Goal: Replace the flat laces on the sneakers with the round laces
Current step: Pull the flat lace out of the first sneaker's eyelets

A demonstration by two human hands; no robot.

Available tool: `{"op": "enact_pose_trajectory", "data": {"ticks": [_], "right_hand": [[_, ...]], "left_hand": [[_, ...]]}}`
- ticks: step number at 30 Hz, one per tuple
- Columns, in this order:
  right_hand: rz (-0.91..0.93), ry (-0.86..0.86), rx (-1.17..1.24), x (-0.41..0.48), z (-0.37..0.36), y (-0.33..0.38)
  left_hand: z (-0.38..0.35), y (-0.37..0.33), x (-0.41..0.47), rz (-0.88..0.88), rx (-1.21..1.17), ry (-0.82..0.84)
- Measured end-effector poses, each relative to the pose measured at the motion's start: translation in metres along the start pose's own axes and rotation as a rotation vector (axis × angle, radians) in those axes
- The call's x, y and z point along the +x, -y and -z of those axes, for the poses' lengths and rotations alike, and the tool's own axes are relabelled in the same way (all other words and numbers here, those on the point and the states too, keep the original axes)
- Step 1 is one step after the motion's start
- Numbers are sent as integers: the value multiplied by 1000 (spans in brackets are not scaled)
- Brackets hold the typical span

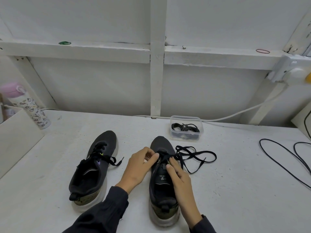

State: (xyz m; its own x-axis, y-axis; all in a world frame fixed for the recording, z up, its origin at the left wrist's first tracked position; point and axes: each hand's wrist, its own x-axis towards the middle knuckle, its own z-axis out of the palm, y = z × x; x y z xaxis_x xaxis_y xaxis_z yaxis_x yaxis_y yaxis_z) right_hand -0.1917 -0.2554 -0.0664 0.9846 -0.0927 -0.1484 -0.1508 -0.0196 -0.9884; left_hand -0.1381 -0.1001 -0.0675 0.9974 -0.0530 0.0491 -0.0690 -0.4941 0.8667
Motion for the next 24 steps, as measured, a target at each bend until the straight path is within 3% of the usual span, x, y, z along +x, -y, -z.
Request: {"op": "enact_pose_trajectory", "data": {"ticks": [8, 14, 20, 24], "right_hand": [[-10, -4, 25, 0, 0, 0], [-12, -5, 22, 0, 0, 0], [3, 11, -24, 0, 0, -1], [0, -5, 1, 1, 0, -1]], "left_hand": [[0, 2, -5, 181, -57, -51], [0, -1, 0, 75, -112, 71], [9, -8, 16, 71, -100, -165], [-2, -5, 8, 168, -72, -116]]}}
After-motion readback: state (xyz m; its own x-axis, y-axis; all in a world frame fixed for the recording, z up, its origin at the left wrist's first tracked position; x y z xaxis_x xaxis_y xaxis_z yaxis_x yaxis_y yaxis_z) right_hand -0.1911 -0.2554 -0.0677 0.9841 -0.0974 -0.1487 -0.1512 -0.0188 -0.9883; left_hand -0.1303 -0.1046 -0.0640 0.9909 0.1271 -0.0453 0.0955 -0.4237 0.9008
